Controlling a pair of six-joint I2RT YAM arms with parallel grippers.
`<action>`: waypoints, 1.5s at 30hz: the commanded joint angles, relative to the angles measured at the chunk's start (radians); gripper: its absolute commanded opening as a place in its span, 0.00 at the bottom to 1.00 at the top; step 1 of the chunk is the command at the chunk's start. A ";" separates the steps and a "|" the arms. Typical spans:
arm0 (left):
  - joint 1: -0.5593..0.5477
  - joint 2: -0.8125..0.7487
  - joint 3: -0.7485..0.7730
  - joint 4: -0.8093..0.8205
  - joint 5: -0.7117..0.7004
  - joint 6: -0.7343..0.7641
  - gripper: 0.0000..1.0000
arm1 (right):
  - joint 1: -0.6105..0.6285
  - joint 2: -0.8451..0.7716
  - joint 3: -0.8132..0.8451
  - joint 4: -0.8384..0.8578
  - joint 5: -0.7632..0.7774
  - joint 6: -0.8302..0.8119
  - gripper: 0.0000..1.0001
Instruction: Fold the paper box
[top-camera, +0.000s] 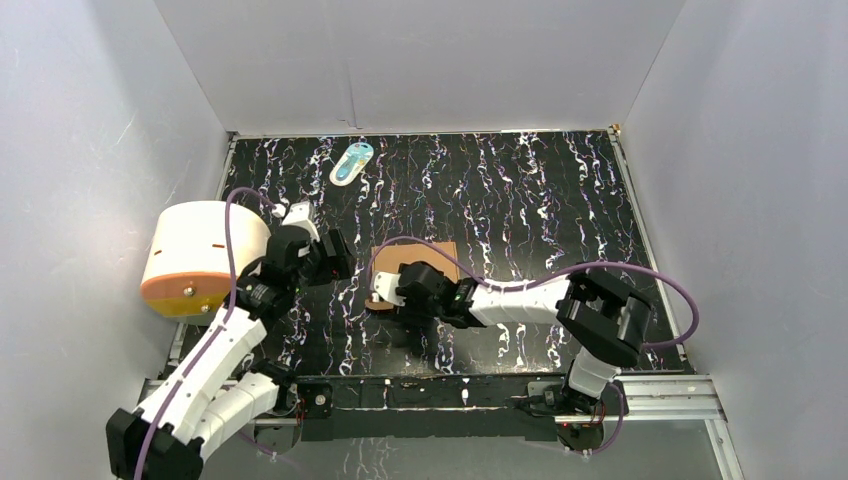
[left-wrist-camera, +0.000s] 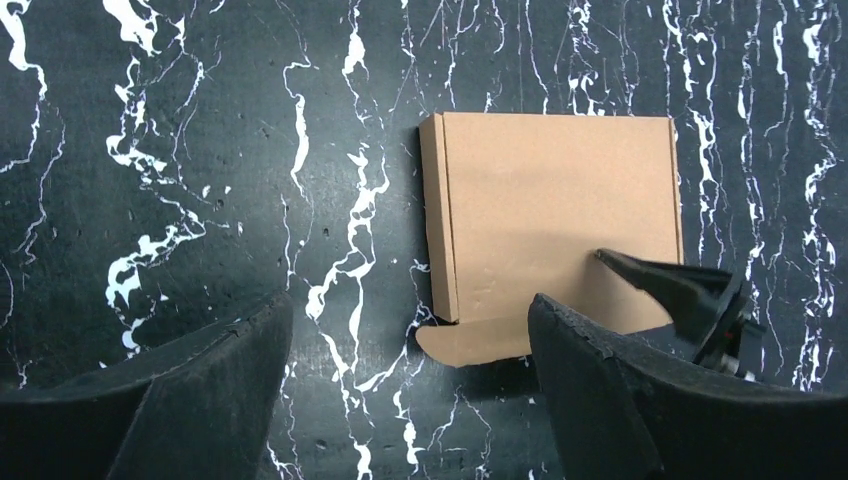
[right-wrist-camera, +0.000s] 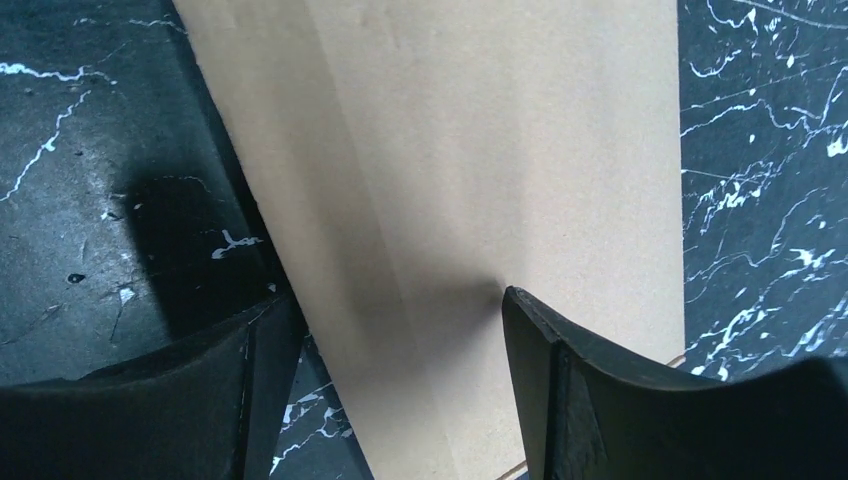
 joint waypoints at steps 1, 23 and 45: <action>0.032 0.085 0.108 -0.006 0.057 0.066 0.85 | 0.049 0.019 0.034 -0.014 0.110 -0.071 0.80; 0.225 0.090 0.069 -0.005 0.194 0.168 0.86 | 0.190 0.047 -0.058 0.154 0.402 -0.196 0.20; 0.225 -0.137 0.248 -0.193 0.203 0.194 0.86 | 0.079 -0.086 0.490 -0.706 -0.110 -0.064 0.00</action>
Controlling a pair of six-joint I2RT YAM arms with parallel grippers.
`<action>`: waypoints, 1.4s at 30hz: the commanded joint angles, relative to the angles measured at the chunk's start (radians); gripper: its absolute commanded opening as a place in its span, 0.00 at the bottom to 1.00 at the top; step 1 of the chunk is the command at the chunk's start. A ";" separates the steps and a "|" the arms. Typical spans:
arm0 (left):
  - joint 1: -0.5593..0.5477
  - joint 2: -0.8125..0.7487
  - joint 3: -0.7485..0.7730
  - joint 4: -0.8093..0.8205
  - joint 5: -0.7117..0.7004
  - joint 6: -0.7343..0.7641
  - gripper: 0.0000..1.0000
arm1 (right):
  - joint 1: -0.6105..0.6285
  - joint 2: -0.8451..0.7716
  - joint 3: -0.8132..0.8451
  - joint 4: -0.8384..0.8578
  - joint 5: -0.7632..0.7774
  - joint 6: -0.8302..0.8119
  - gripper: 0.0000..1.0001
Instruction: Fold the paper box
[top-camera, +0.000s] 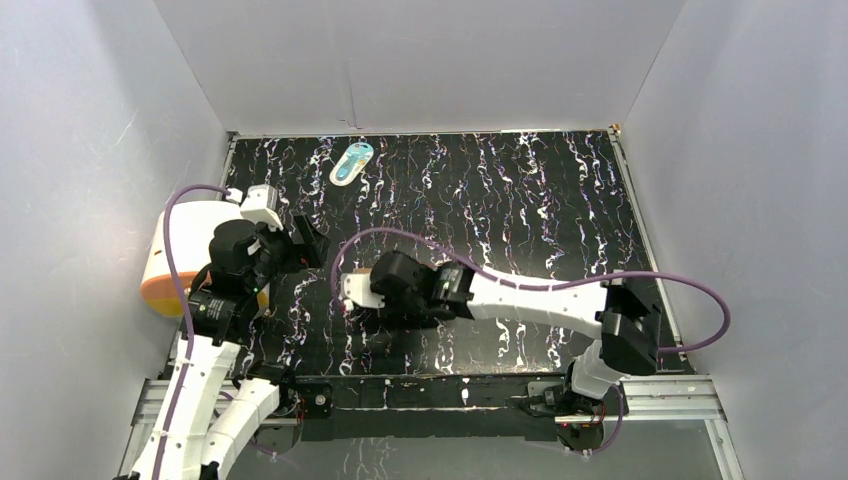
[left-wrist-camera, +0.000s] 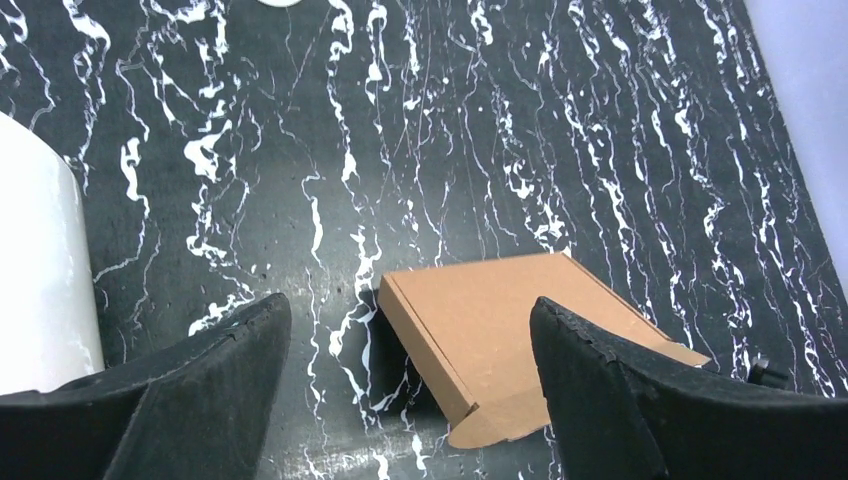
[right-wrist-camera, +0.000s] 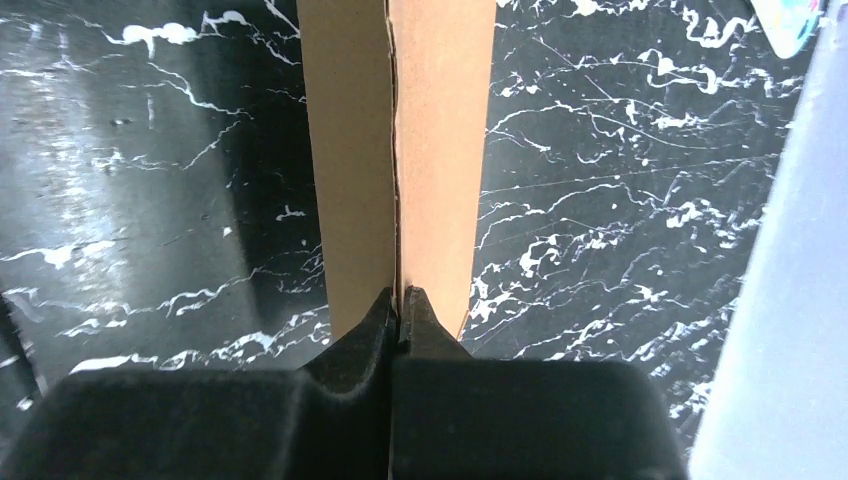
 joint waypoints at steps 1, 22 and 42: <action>0.005 -0.021 0.045 -0.058 -0.002 0.036 0.86 | -0.110 -0.022 0.171 -0.279 -0.263 0.047 0.00; 0.005 0.045 -0.192 0.123 0.160 0.071 0.86 | -0.532 0.362 0.597 -0.670 -0.864 -0.142 0.07; 0.005 0.280 -0.030 0.141 0.302 0.183 0.85 | -0.550 -0.005 0.344 -0.236 -0.601 0.111 0.53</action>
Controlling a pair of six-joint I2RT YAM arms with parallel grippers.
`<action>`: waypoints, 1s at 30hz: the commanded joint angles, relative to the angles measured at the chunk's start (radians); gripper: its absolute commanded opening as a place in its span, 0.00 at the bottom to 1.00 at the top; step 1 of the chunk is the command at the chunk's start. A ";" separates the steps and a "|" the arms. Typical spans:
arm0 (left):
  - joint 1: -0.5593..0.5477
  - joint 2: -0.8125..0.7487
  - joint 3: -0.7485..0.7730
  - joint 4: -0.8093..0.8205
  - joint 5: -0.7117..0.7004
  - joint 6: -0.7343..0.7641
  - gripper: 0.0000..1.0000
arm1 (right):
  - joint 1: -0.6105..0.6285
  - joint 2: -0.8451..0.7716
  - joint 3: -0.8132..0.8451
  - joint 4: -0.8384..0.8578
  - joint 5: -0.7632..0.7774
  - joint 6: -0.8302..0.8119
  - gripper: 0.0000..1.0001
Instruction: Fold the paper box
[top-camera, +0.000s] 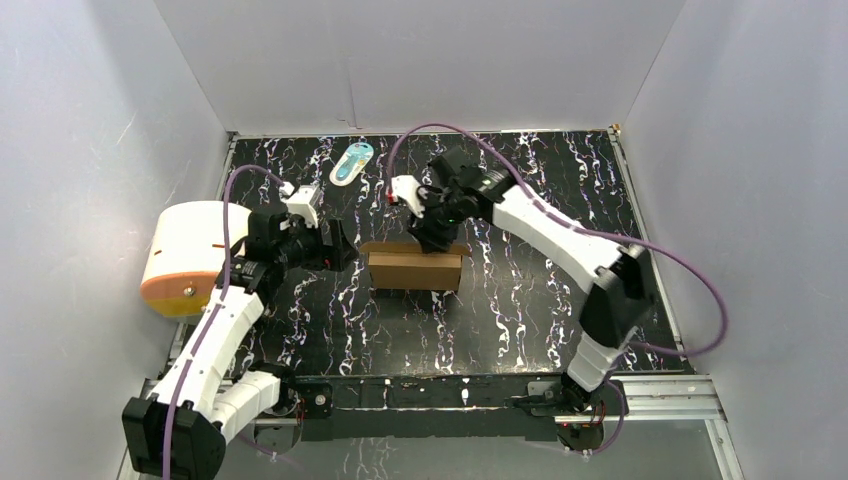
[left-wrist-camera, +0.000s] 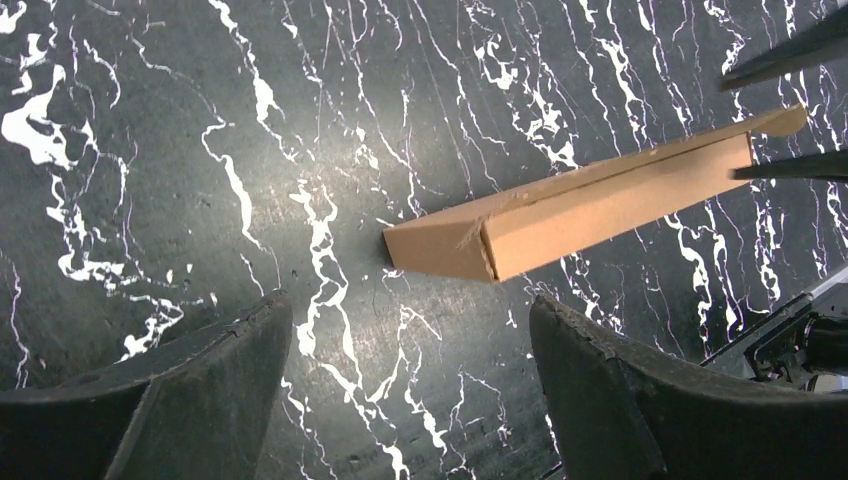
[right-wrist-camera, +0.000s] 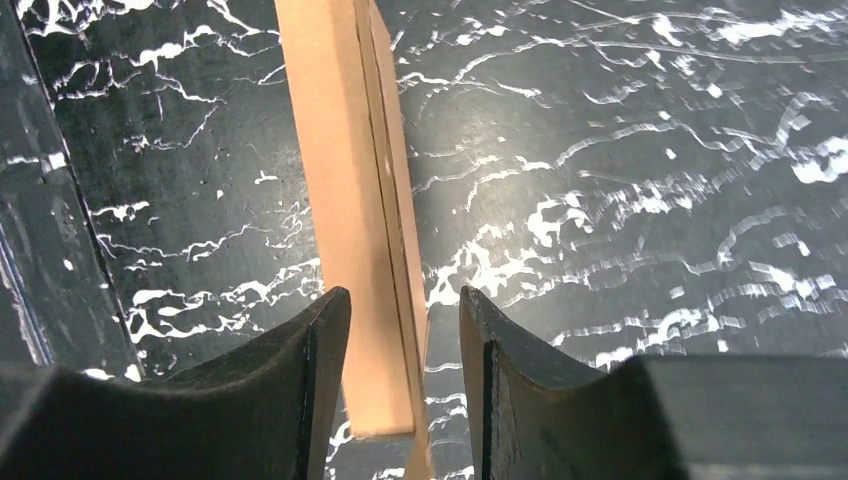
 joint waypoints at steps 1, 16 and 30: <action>0.005 0.062 0.080 0.001 0.065 0.052 0.85 | -0.018 -0.224 -0.133 0.208 0.150 0.164 0.55; -0.006 0.289 0.249 -0.073 0.194 0.103 0.74 | -0.091 -0.499 -0.498 0.350 0.248 0.411 0.50; -0.079 0.365 0.294 -0.102 0.210 0.111 0.55 | -0.137 -0.490 -0.566 0.423 0.173 0.468 0.28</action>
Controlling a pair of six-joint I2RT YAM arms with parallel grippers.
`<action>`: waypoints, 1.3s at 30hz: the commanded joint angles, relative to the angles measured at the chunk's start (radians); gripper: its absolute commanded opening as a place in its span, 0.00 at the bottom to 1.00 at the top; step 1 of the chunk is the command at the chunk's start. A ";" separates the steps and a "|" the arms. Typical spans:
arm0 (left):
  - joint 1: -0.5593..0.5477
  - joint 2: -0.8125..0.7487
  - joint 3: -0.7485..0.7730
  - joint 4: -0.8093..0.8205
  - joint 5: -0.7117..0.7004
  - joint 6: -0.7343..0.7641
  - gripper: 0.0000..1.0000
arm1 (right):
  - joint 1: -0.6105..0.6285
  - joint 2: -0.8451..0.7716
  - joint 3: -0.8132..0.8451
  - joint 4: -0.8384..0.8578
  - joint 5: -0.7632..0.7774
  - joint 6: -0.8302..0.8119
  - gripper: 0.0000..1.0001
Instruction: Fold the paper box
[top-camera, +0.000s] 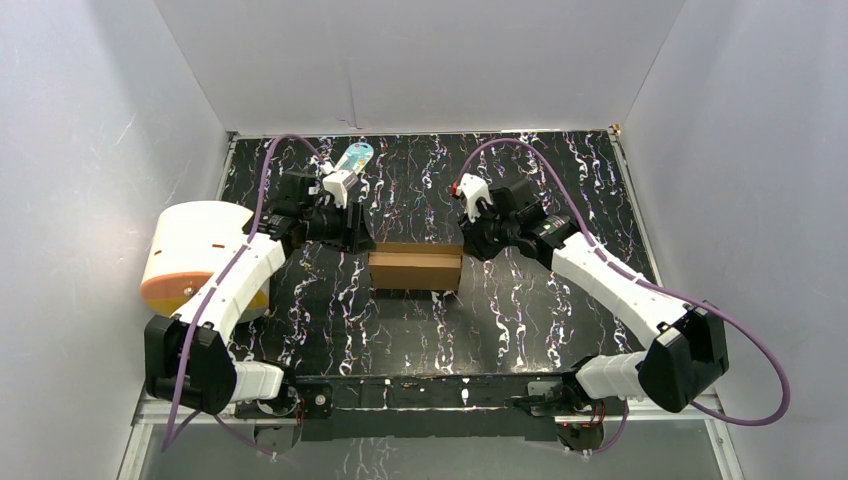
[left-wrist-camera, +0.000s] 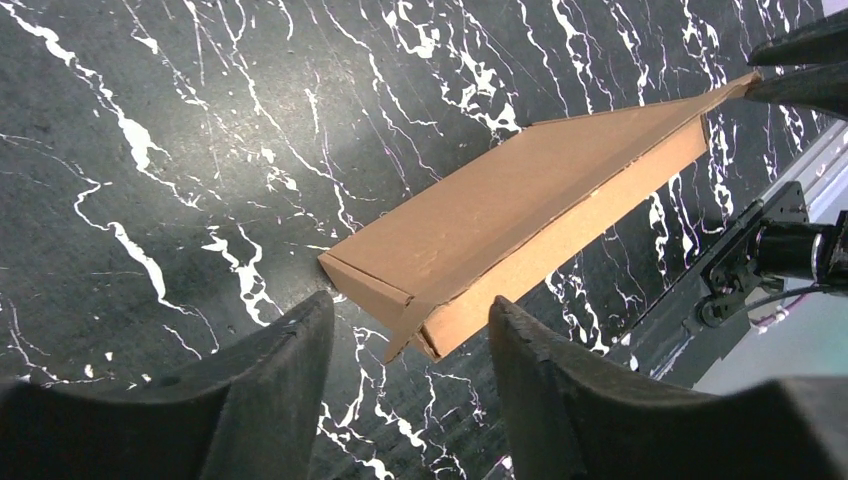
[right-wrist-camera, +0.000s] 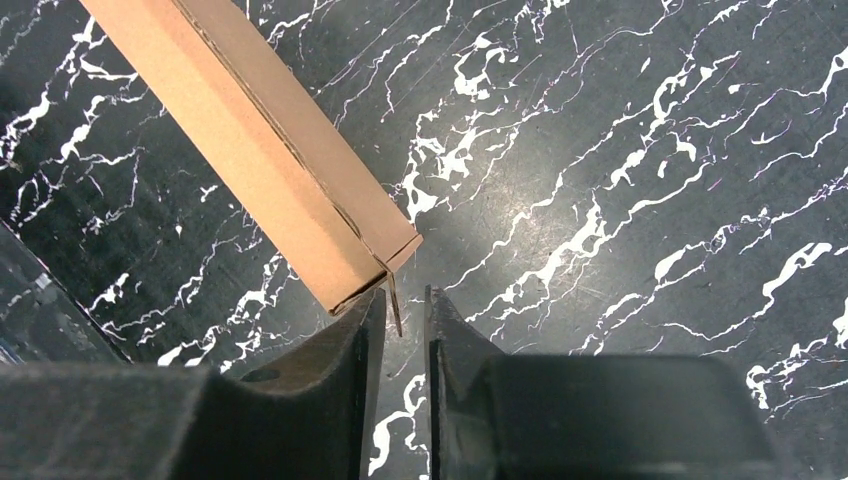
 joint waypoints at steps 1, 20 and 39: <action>-0.021 0.002 0.045 -0.027 0.047 0.001 0.51 | -0.009 -0.012 0.011 0.066 -0.033 0.035 0.26; -0.140 -0.018 0.031 -0.018 -0.130 -0.180 0.01 | -0.009 -0.003 0.024 0.063 0.017 0.273 0.01; -0.288 -0.122 -0.130 0.241 -0.524 -0.393 0.05 | 0.163 -0.056 -0.067 0.260 0.495 0.590 0.02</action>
